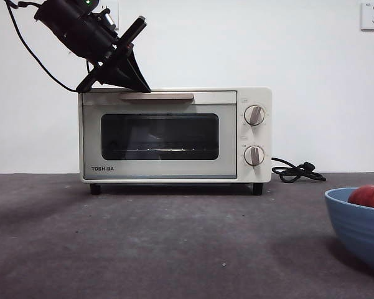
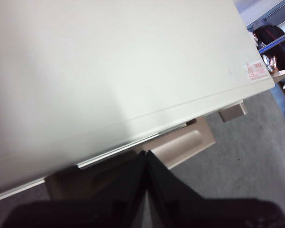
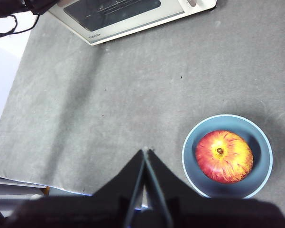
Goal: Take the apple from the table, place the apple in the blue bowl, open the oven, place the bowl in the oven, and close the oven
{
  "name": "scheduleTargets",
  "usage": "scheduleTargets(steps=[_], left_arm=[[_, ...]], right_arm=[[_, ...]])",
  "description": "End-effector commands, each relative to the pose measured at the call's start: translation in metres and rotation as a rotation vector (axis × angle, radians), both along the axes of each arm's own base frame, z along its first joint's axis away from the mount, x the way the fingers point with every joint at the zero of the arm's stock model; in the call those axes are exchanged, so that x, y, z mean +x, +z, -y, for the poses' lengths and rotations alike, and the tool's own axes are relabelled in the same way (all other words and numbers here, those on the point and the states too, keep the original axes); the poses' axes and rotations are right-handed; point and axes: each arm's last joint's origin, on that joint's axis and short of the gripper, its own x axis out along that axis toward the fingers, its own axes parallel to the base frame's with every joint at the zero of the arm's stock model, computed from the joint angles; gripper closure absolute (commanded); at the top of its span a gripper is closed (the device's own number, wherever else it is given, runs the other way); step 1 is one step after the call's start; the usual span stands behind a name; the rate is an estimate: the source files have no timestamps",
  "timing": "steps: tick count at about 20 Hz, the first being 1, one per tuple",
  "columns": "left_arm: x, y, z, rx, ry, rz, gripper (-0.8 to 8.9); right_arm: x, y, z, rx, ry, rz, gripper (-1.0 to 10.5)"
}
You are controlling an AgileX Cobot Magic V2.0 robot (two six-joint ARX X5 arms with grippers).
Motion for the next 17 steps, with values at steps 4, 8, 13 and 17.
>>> scheduleTargets(steps=[4,8,13,17], left_arm=[[-0.008,-0.024,0.005,0.149,-0.033,-0.103,8.19],[-0.013,-0.027,0.004,0.199,-0.048,-0.140,8.20],[-0.018,-0.029,0.004,0.248,-0.077,-0.145,8.20],[-0.031,-0.018,0.000,0.251,-0.054,-0.081,8.20]], right_arm=[[0.000,0.001,0.000,0.011,-0.005,0.005,9.5],[0.000,0.001,0.000,0.011,-0.006,0.005,9.5],[0.000,0.001,0.000,0.010,-0.005,0.005,9.5],[0.000,0.001,0.000,0.007,-0.003,0.007,9.5]])
